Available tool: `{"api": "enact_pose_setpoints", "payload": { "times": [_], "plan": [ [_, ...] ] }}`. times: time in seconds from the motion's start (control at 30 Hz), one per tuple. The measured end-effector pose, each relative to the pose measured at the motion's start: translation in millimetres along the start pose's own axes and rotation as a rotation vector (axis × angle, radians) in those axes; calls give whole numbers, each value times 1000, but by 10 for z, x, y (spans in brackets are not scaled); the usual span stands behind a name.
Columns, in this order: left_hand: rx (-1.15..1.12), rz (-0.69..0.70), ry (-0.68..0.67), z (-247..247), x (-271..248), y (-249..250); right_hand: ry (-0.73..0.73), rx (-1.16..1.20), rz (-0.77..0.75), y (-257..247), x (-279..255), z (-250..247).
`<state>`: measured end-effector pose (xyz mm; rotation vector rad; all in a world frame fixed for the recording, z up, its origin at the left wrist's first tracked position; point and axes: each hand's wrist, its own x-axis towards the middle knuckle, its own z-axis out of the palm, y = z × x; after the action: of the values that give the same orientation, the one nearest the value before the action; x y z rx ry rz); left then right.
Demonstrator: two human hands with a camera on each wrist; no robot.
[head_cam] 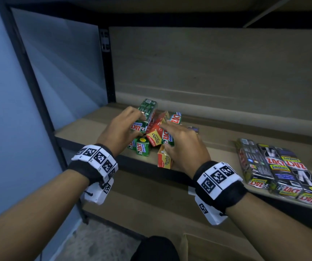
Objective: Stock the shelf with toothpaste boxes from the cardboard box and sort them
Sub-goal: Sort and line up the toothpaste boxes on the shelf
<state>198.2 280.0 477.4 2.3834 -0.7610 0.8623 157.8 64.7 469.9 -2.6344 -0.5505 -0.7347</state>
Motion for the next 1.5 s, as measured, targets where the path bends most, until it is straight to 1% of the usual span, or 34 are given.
{"api": "enact_pose_setpoints", "payload": {
  "times": [0.13,0.4,0.6,0.7,0.8,1.0,1.2,1.27,1.37,1.5],
  "plan": [
    [-6,74,-87,73,53,-102,-18,-19,-4,25,7,54],
    [-23,124,-141,135,107,-159,-94,10,17,56,-2,60],
    [-49,109,-262,71,195,-49,-113,59,24,77,-7,88],
    [-3,73,-320,53,261,51,-124,80,30,59,-8,86],
    [28,78,-314,38,289,154,-111,104,26,42,-49,20],
    [74,66,-241,-31,313,399,-58,137,10,60,-152,-197],
    [61,71,-262,16,319,656,-4,136,39,171,-296,-522],
    [57,75,-261,41,330,793,13,121,55,259,-369,-659],
    [20,126,-249,124,332,1017,36,103,65,452,-528,-844],
    [-107,179,-235,322,329,1370,73,48,98,740,-775,-1013]
  ]
}}
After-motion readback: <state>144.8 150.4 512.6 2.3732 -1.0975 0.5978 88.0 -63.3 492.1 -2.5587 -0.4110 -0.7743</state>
